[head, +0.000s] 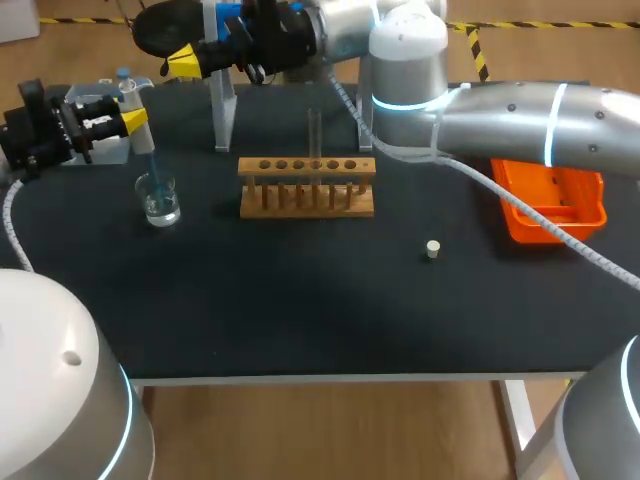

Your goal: Invert the test tube, pick up the pipette, mount the tip to pipette, aspirate from beaker and dispense into the tube, eject the tip, return the pipette, and cap with the stopper.

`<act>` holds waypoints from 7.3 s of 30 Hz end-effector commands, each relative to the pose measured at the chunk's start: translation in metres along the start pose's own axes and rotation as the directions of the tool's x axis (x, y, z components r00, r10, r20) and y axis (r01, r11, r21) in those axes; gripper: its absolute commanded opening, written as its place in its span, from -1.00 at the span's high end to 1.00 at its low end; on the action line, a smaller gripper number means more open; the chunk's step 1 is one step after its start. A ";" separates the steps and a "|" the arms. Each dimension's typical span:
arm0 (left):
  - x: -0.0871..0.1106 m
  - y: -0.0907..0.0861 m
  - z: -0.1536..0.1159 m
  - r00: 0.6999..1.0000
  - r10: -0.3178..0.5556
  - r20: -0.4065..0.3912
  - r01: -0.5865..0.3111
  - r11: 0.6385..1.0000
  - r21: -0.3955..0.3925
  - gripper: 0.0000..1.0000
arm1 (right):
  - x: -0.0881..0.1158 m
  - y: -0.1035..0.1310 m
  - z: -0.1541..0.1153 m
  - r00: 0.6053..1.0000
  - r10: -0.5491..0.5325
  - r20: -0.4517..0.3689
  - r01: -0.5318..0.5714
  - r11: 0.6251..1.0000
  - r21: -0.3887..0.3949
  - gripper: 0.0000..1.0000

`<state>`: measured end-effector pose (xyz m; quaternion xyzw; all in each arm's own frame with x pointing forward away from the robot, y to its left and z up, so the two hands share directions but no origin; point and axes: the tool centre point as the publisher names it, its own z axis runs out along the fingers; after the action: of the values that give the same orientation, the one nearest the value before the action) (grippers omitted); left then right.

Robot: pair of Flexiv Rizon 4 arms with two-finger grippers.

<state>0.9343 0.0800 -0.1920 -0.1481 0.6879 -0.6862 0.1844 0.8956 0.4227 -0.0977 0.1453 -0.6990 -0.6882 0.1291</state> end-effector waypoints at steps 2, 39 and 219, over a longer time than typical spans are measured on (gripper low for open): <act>0.000 0.000 -0.001 1.000 0.001 -0.003 -0.001 1.000 0.002 1.00 | -0.015 0.003 0.012 0.999 -0.015 -0.035 0.015 1.000 -0.018 1.00; 0.000 0.000 -0.001 1.000 0.001 -0.003 -0.001 1.000 0.002 1.00 | -0.065 -0.004 0.072 1.000 0.007 0.012 -0.007 1.000 -0.031 1.00; 0.000 0.000 -0.001 1.000 0.001 -0.003 -0.001 1.000 0.002 1.00 | -0.013 -0.202 -0.191 0.931 -0.115 0.346 -0.077 0.865 0.496 -1.00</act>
<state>0.9340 0.0800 -0.1924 -0.1477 0.6877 -0.6864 0.1849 0.9839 0.2486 -0.2975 0.0503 -0.8620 -0.5016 -0.0526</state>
